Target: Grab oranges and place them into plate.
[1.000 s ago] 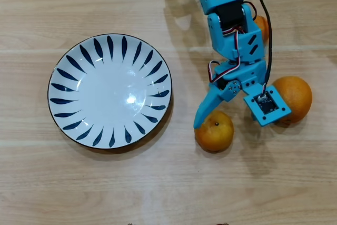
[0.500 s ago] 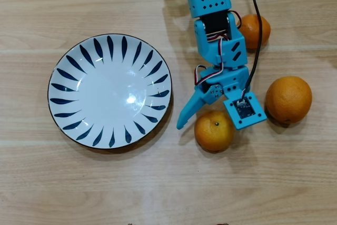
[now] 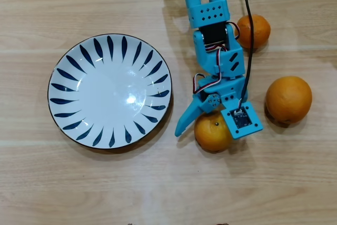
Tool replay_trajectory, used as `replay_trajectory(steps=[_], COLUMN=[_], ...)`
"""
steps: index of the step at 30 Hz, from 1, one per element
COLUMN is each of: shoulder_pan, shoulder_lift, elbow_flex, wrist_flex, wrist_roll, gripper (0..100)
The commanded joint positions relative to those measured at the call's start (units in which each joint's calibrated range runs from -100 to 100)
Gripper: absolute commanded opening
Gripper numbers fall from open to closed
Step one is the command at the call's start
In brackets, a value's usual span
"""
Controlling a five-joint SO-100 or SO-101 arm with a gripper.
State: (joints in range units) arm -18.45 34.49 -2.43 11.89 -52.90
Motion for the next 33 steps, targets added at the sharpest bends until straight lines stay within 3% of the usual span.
replay_trajectory(steps=[1,6,15,24,33], shoulder_pan=[0.9,0.9,0.9,0.8,4.9], shoulder_lift=[-0.3,-0.3,-0.8,-2.3,-22.1], elbow_flex=[-3.0,-3.0,-2.7,-2.9,-2.2], wrist_flex=[-1.2,-1.2,-1.1,-0.8,7.8], wrist_roll=[0.4,0.4,0.4,1.0,9.2], gripper=[48,37,28,31,31])
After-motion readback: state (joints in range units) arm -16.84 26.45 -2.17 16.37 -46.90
